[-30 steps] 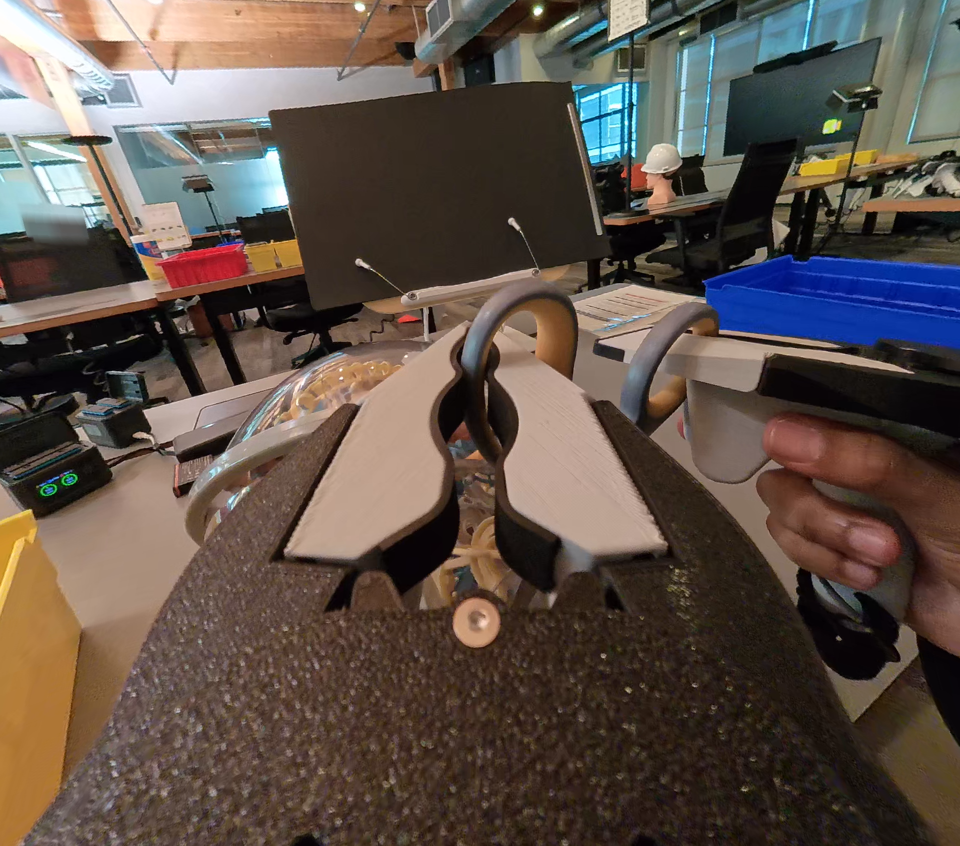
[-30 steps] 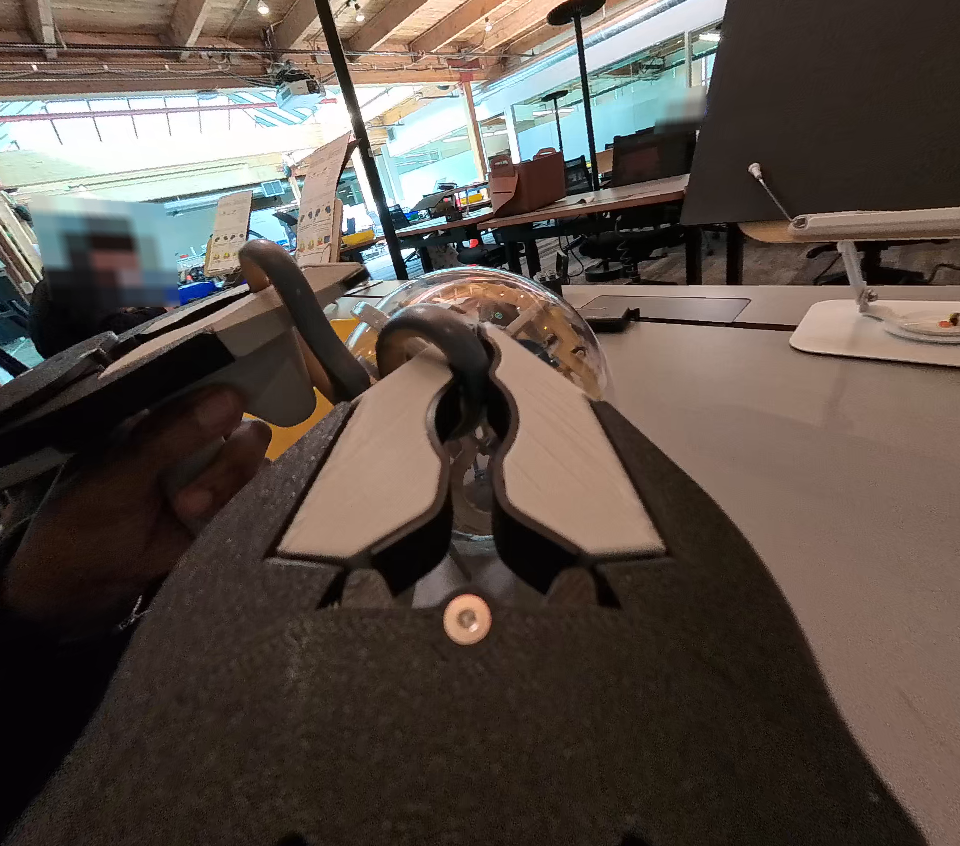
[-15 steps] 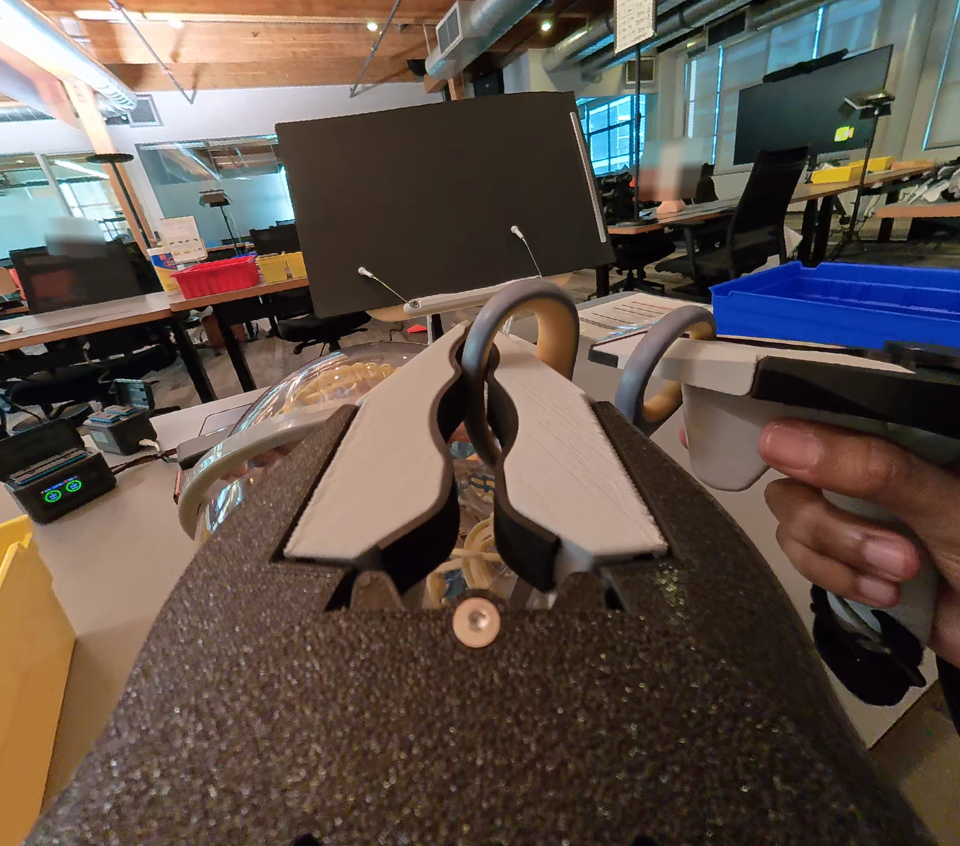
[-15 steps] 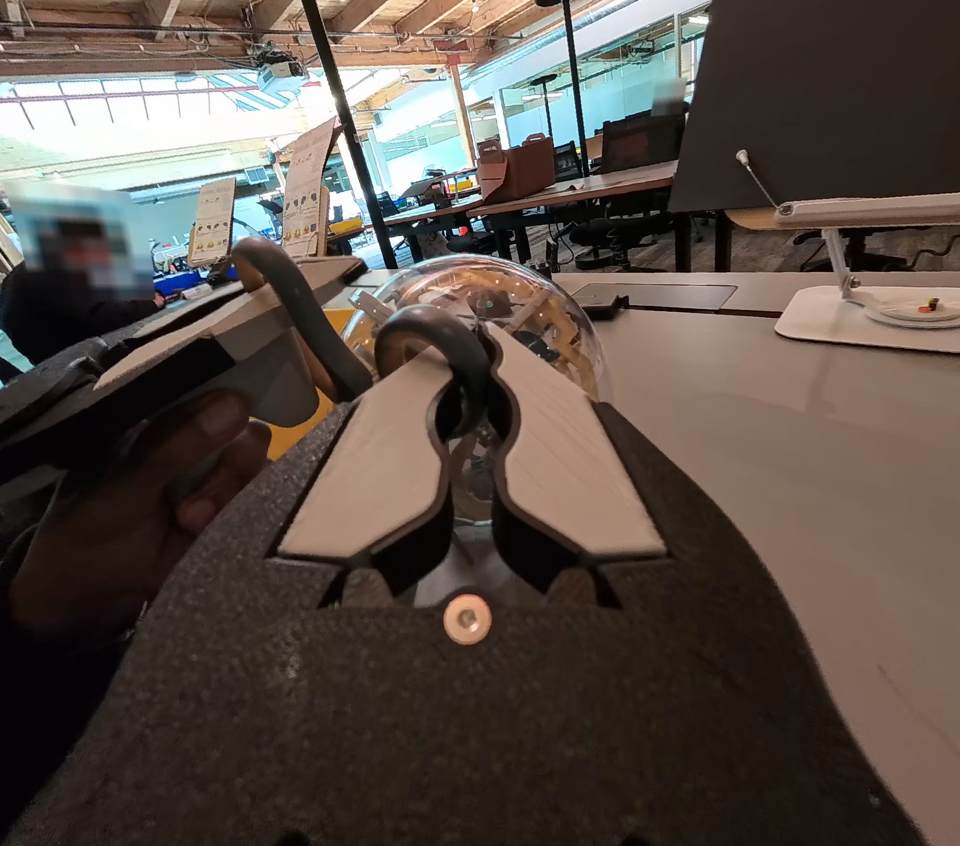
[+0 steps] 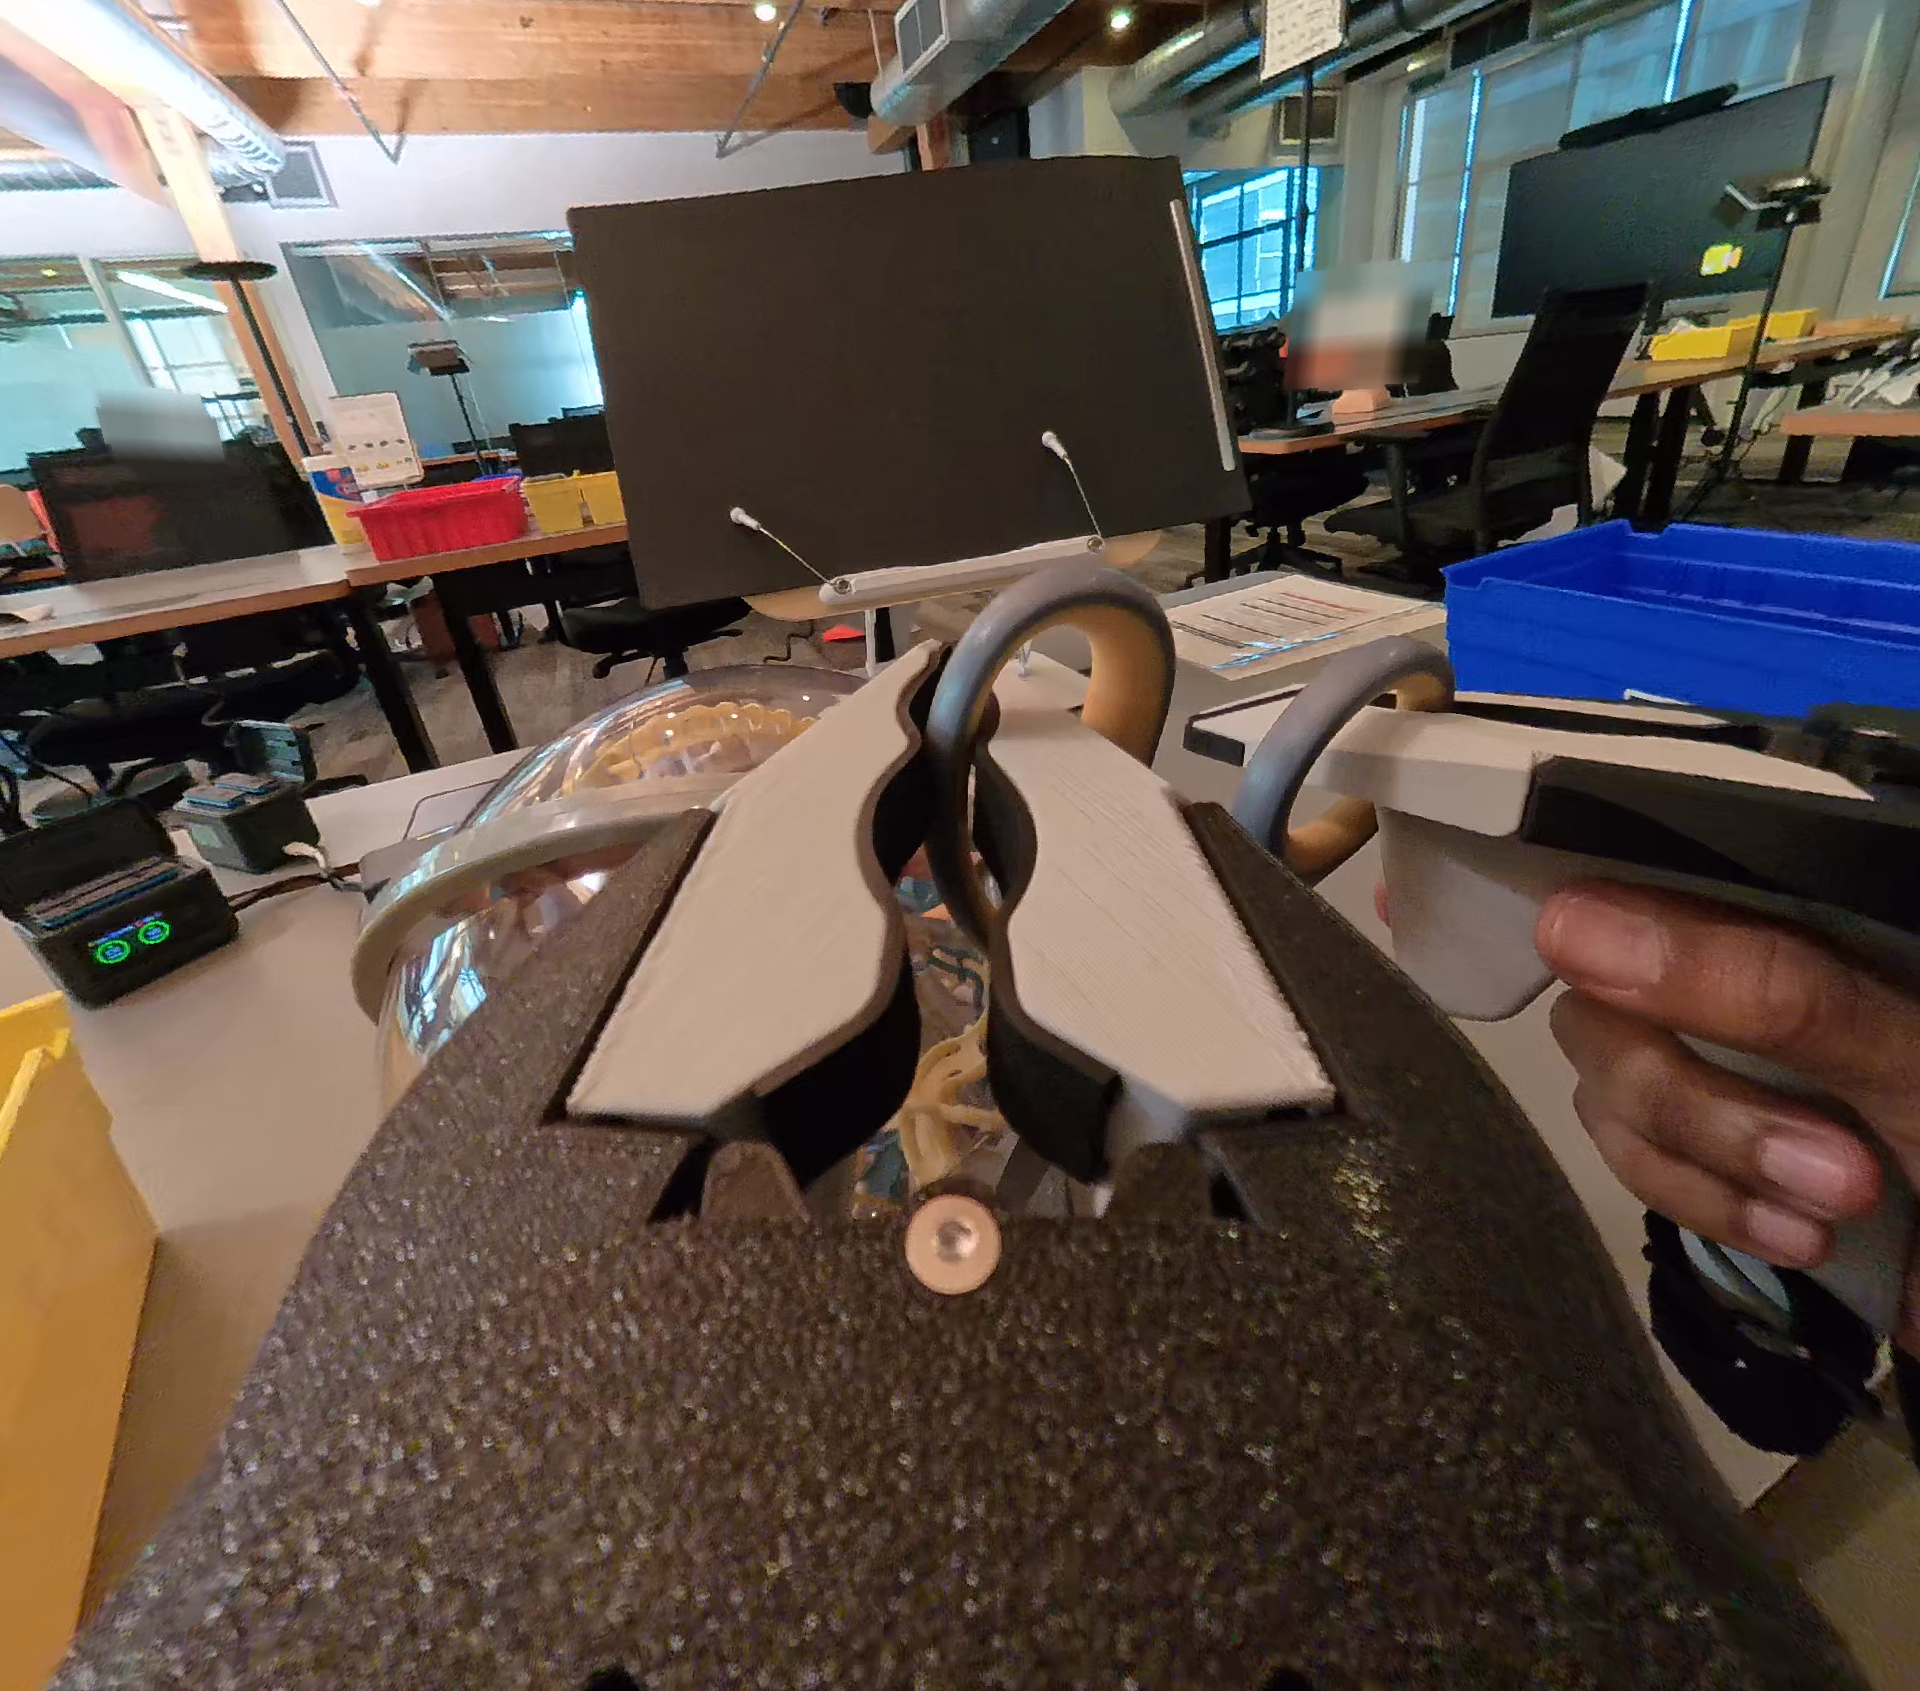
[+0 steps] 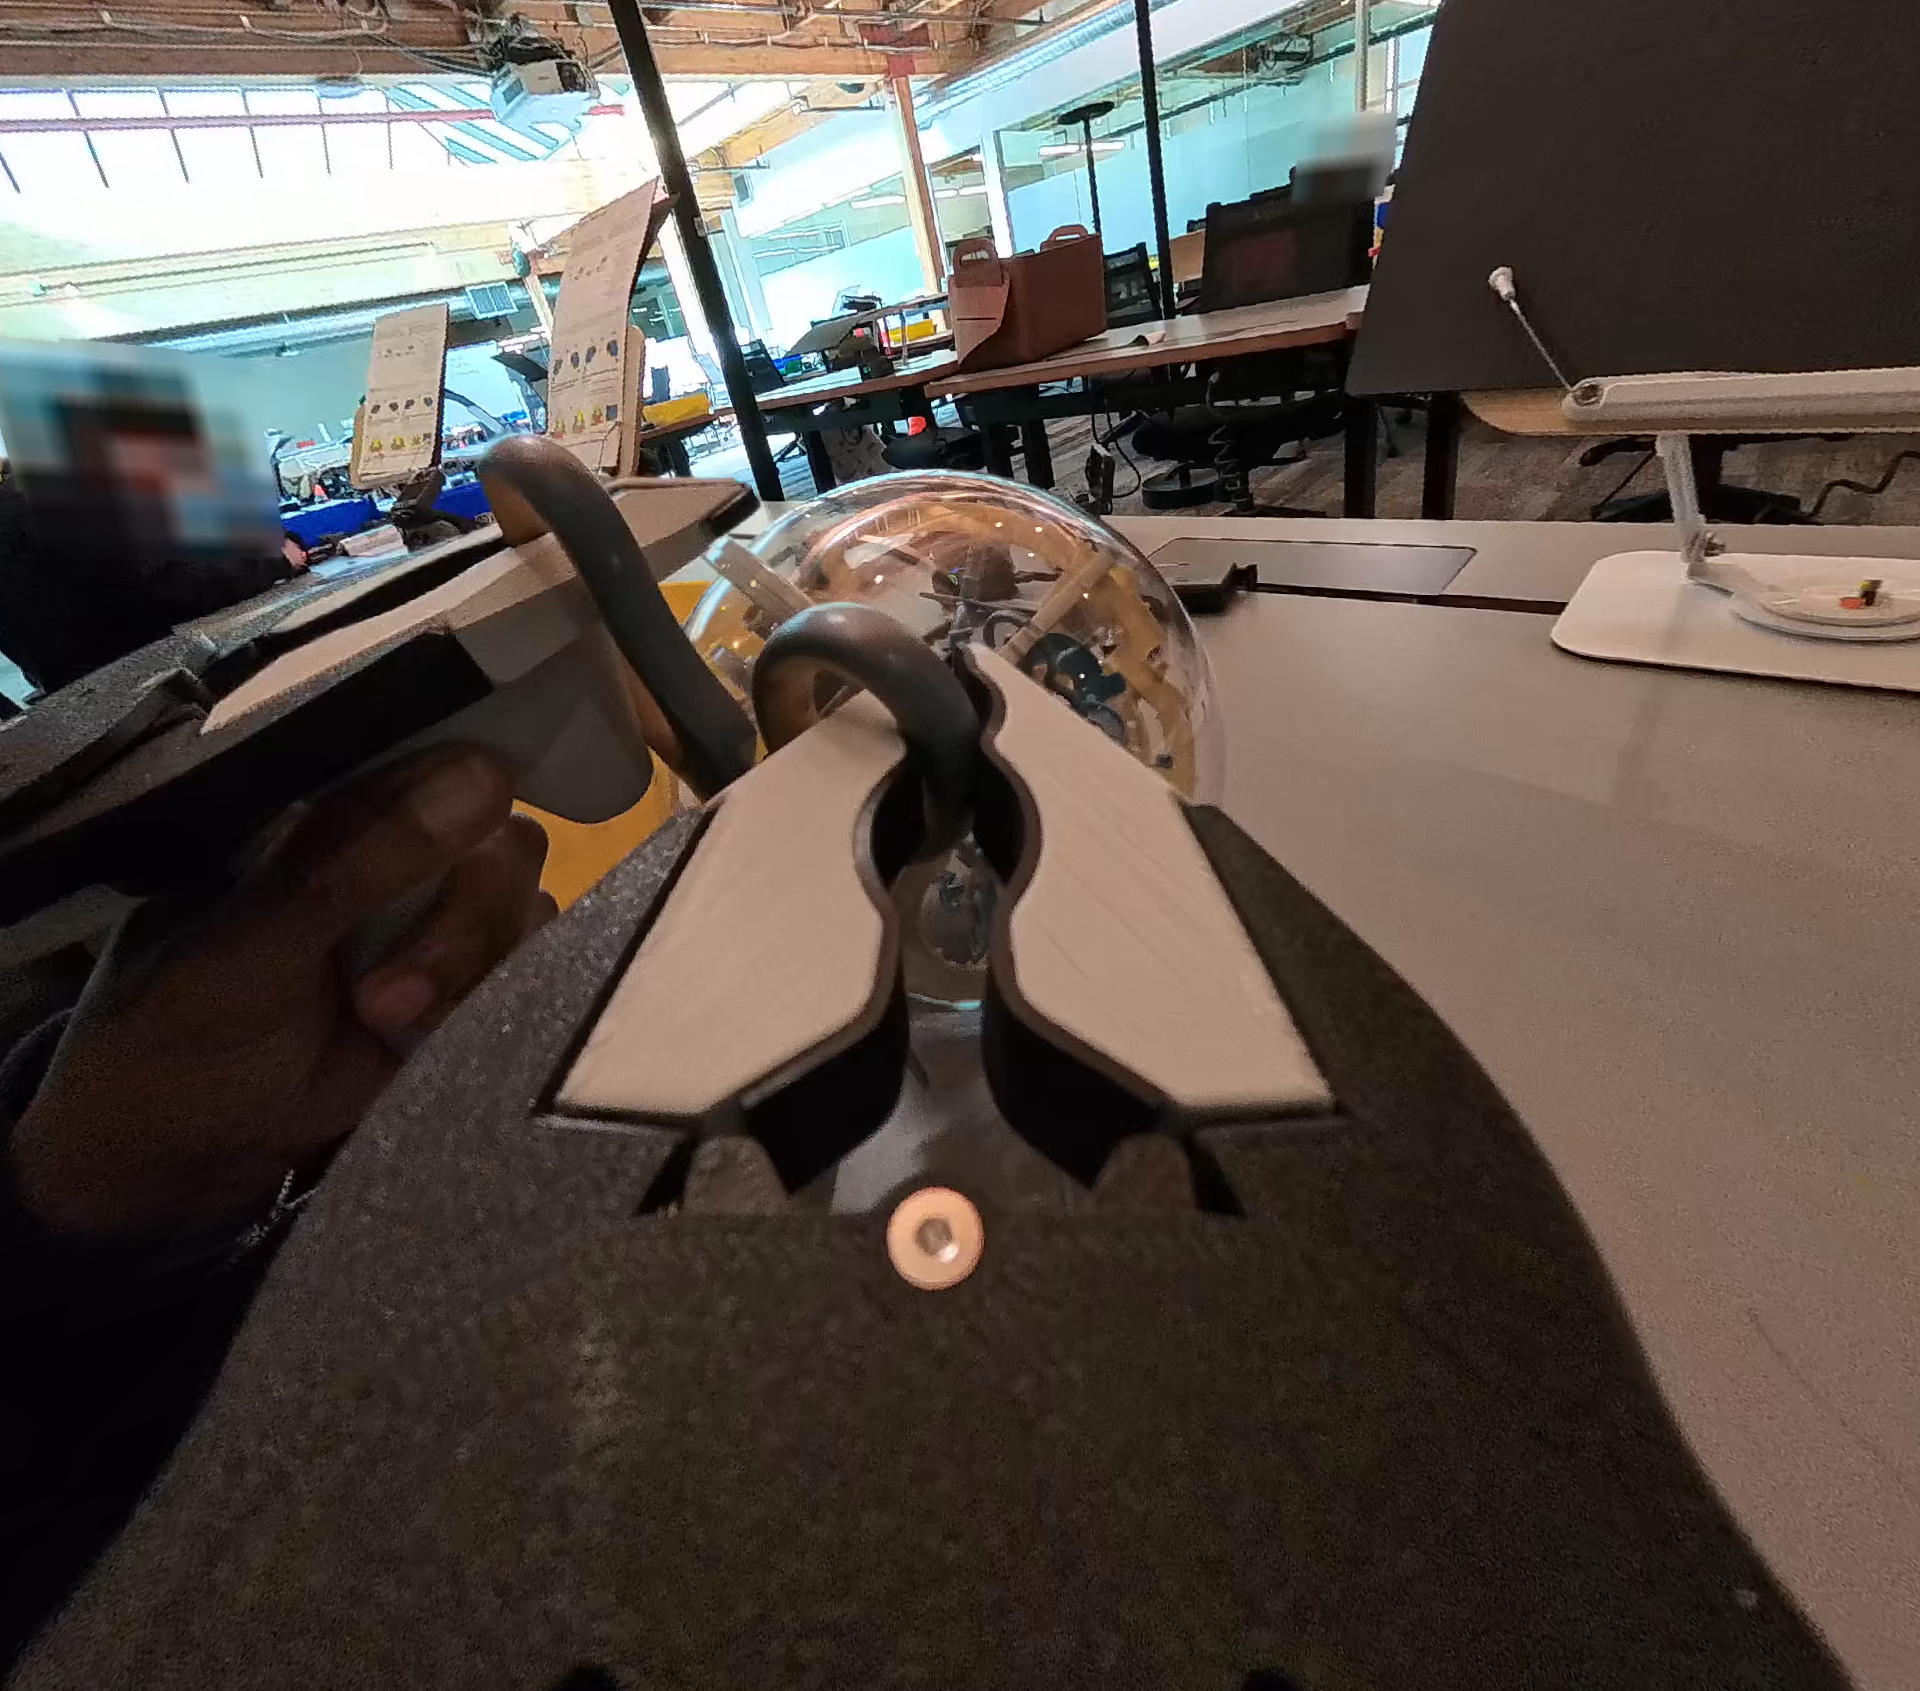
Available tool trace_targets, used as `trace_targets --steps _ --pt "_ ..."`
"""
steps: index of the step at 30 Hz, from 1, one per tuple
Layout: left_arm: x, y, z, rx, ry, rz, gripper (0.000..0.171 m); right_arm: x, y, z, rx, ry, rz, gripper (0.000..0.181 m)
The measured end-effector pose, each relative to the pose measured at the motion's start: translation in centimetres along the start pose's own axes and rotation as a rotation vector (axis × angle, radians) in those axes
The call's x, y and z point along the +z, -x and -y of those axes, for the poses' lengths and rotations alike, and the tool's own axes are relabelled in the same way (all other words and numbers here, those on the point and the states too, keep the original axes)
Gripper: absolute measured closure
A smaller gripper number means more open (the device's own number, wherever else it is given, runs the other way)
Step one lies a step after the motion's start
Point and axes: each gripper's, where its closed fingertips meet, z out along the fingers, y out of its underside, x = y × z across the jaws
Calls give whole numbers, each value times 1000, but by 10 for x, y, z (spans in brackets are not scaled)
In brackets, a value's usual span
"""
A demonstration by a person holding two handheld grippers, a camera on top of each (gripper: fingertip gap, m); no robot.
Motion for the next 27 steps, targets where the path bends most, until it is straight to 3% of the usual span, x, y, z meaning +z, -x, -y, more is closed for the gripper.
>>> trace_targets --steps 19,27 --pt "5 3 -13 39 62 10 171 6 -2 -15 -20 37 -42 181" --pt "4 5 -12 54 63 -22 171 3 3 -18 -63 58 7 181"
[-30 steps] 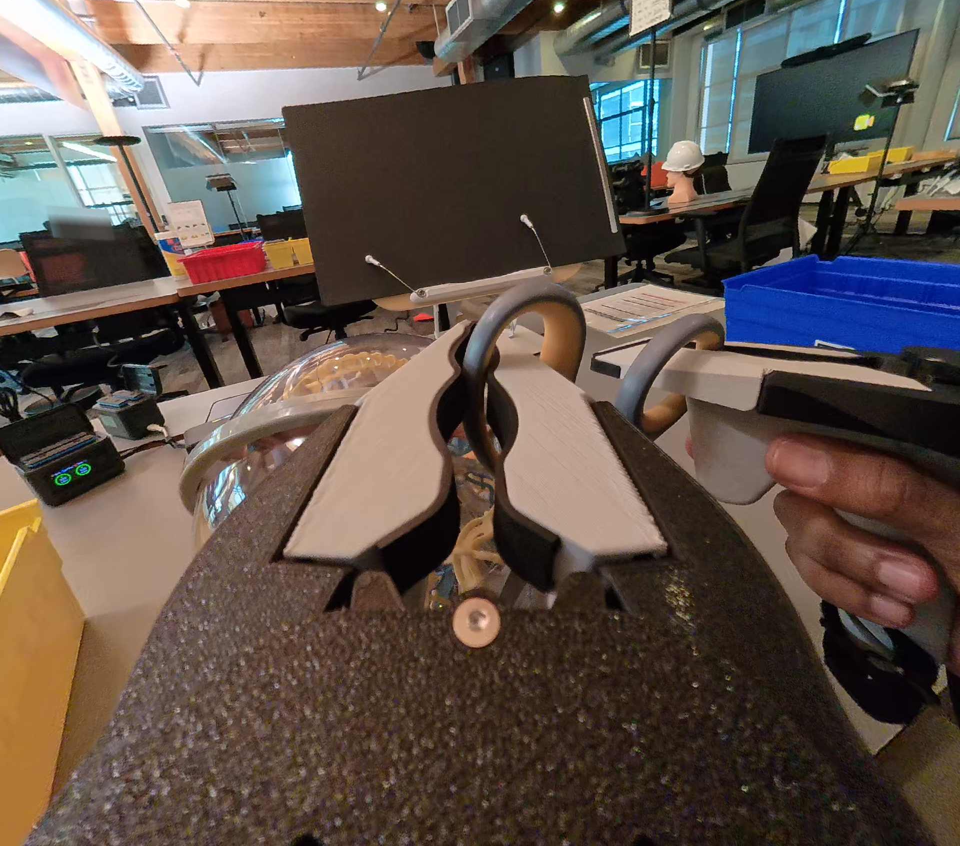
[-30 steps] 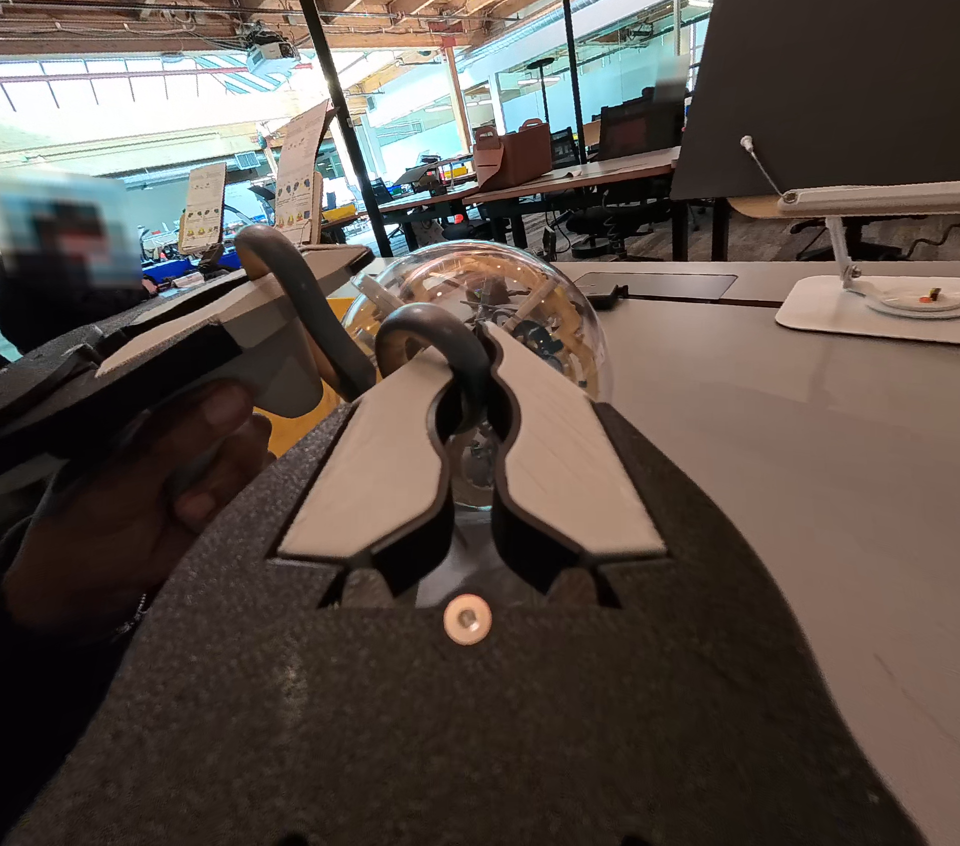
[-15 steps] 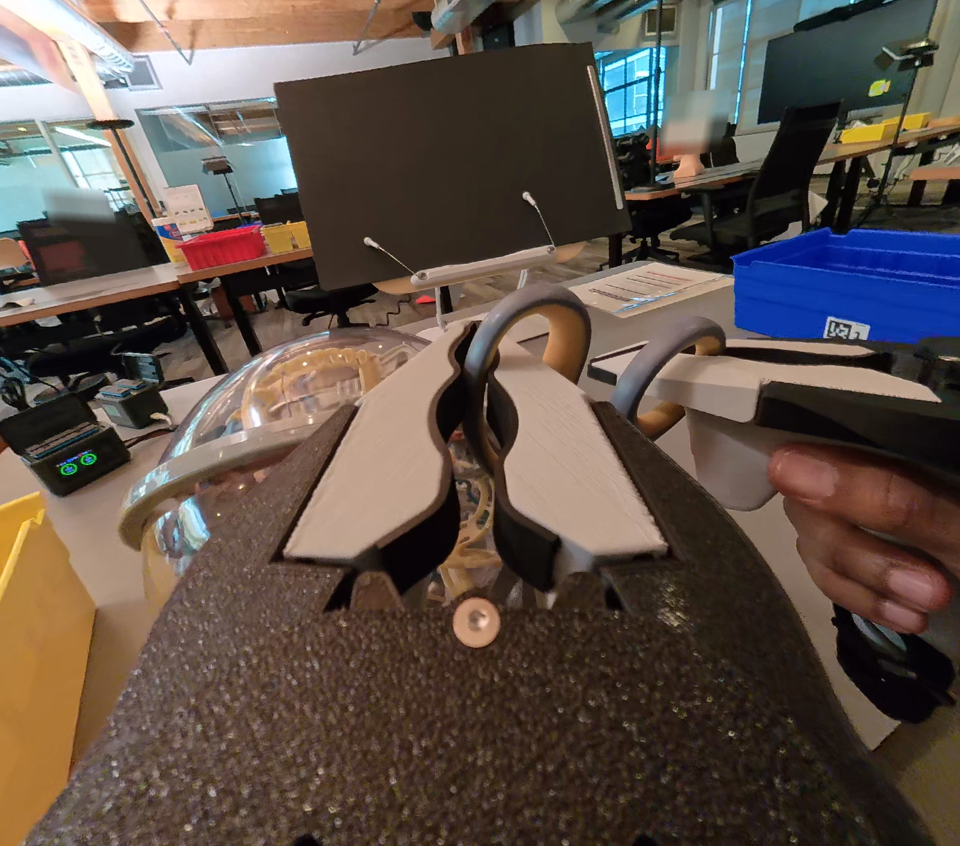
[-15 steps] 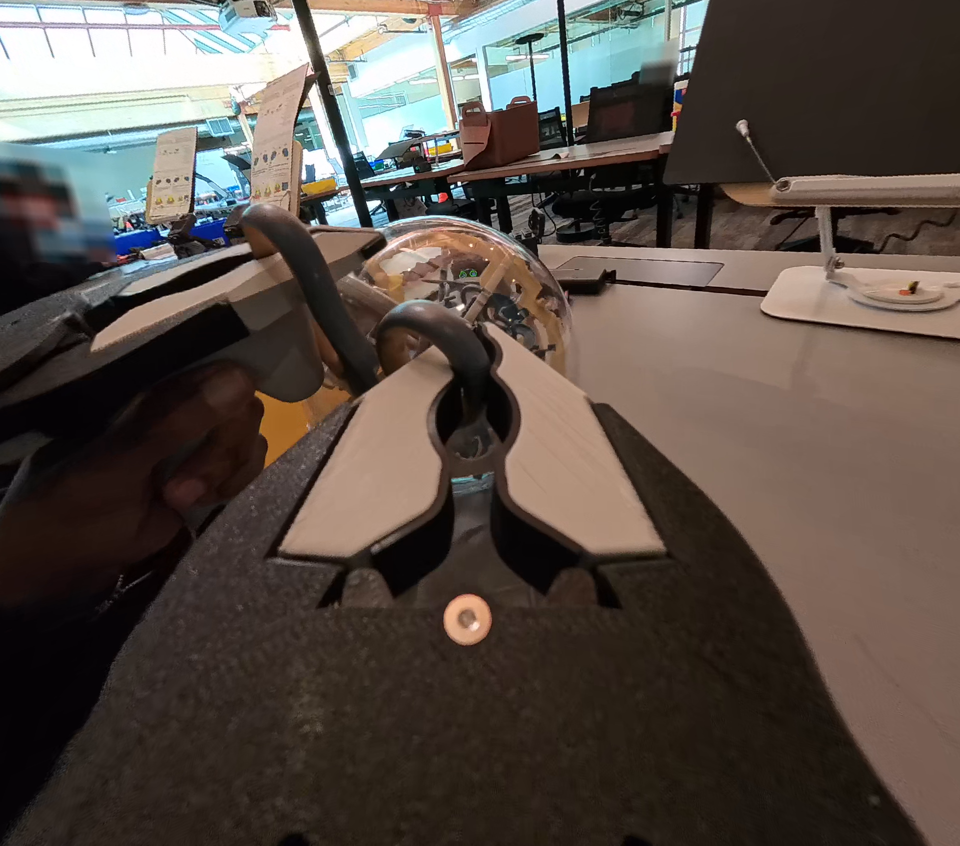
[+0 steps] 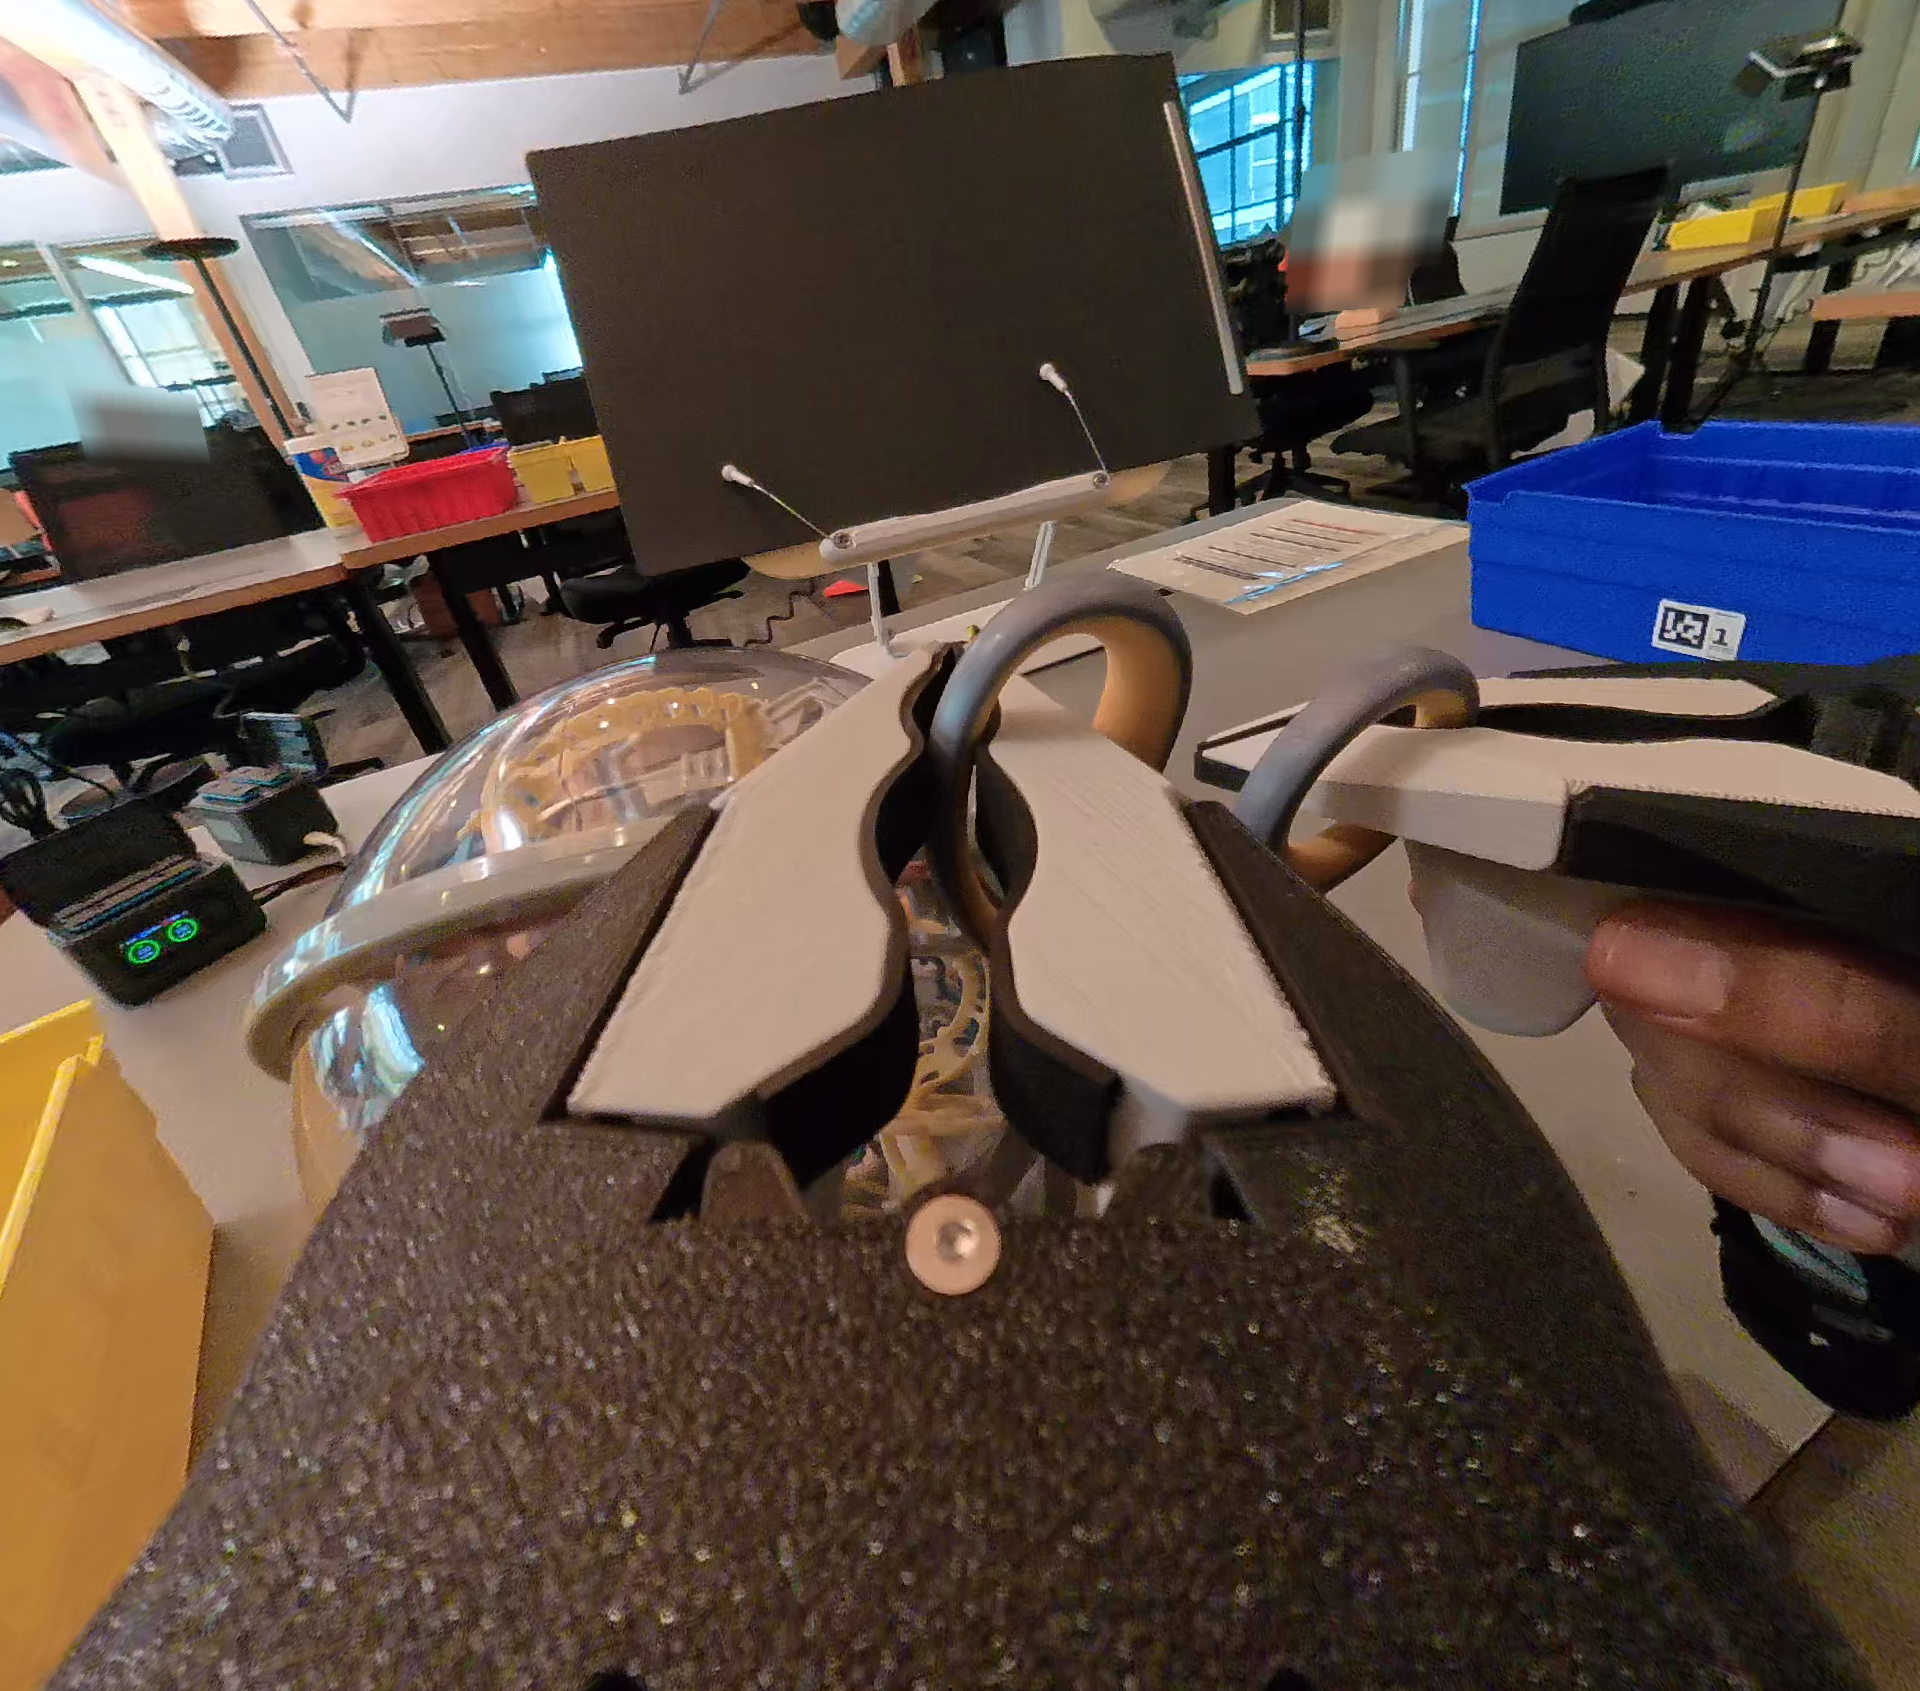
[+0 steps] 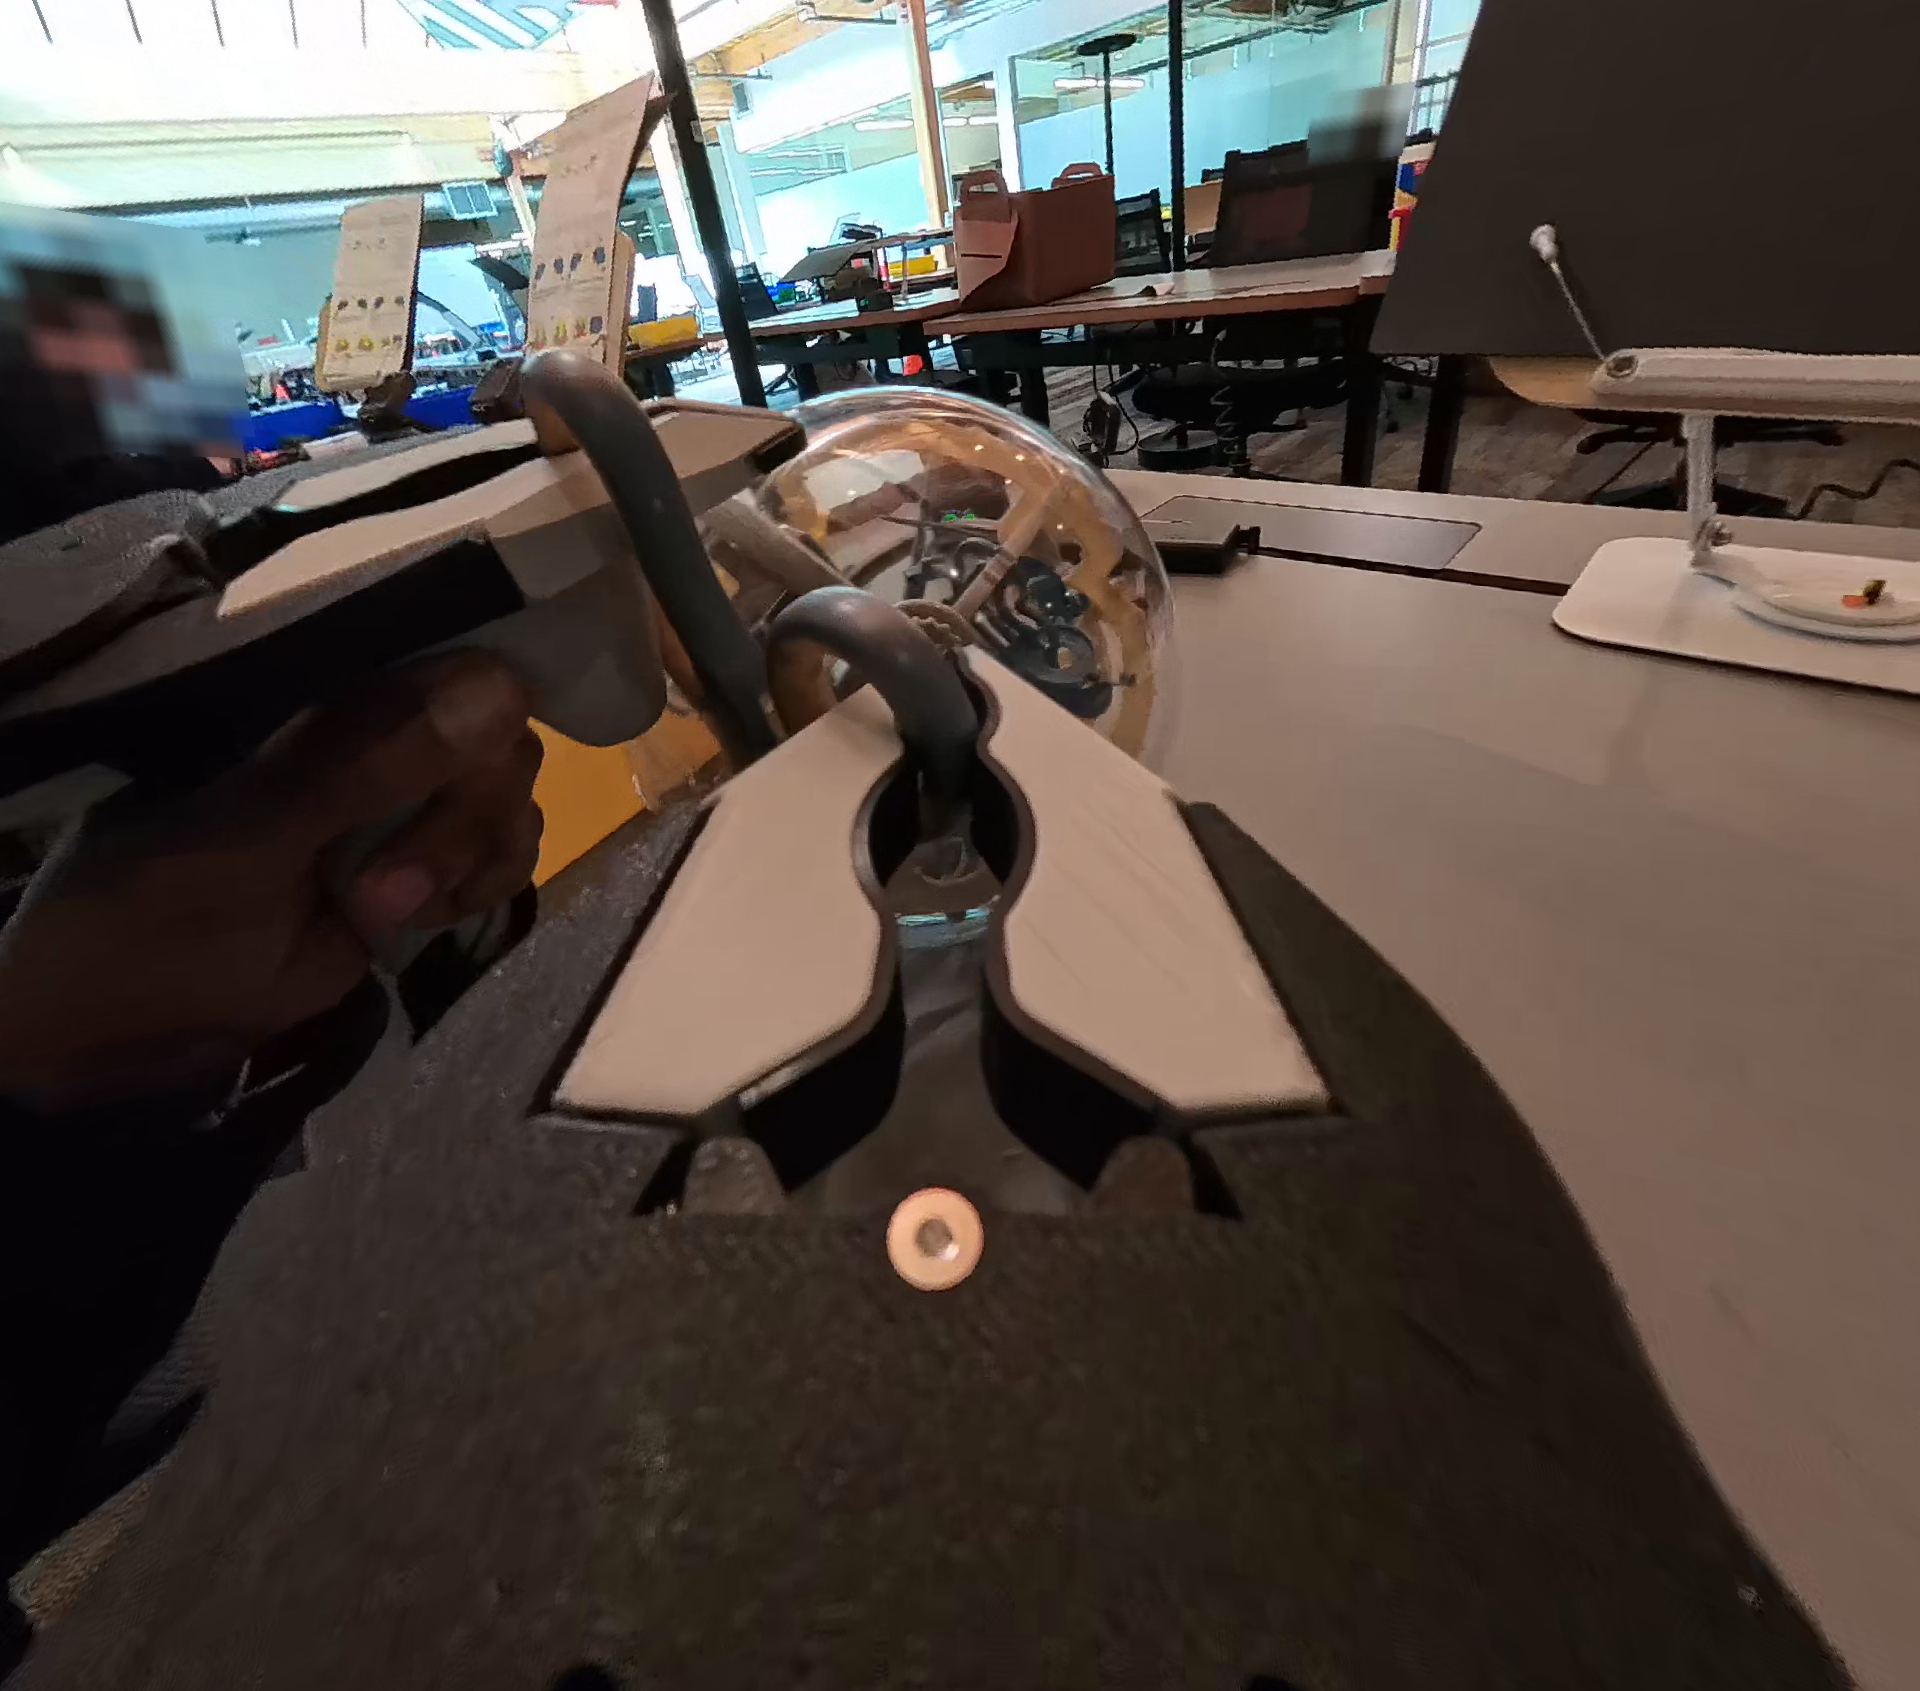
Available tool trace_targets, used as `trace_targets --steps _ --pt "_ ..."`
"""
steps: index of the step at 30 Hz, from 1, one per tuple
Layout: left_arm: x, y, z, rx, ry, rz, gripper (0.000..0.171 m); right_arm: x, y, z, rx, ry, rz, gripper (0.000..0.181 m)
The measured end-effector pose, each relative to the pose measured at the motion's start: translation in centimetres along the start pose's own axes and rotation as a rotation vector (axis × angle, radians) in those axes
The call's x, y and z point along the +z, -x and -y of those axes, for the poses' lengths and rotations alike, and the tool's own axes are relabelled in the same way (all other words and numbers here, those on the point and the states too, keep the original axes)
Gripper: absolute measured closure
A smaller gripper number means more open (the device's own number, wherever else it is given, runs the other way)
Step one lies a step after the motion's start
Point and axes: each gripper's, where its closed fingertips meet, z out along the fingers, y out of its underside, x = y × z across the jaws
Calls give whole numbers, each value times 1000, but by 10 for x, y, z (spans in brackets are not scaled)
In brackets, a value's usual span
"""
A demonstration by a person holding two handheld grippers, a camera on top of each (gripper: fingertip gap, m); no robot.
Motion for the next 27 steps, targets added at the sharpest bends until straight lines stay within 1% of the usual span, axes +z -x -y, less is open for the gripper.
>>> trace_targets --steps 5,8,11,14,17,19,21,24,27 --pt "-2 3 3 16 -10 -5 171 -4 9 -5 -4 19 86 181" --pt "2 1 2 26 3 -31 171 -13 14 -16 -62 61 104 181" --pt "10 -13 -5 -37 68 -142 171 -23 8 -21 -67 64 61 181" --pt "21 -27 -9 -63 121 -225 171 -31 -3 -22 -17 66 31 181" --pt "35 -43 -6 -18 137 -263 171 -40 -18 -20 13 49 -27 181" --pt "46 -53 -6 52 164 -276 171 -45 -27 -22 53 47 -67 181" --pt "56 -67 -6 121 189 -317 171 -51 -37 -24 91 30 -109 180" --pt "72 -95 -12 211 270 -424 171 -65 -53 -30 187 12 -163 180" --pt "85 -131 -24 315 355 -557 171 -82 -70 -43 307 -4 -210 181"
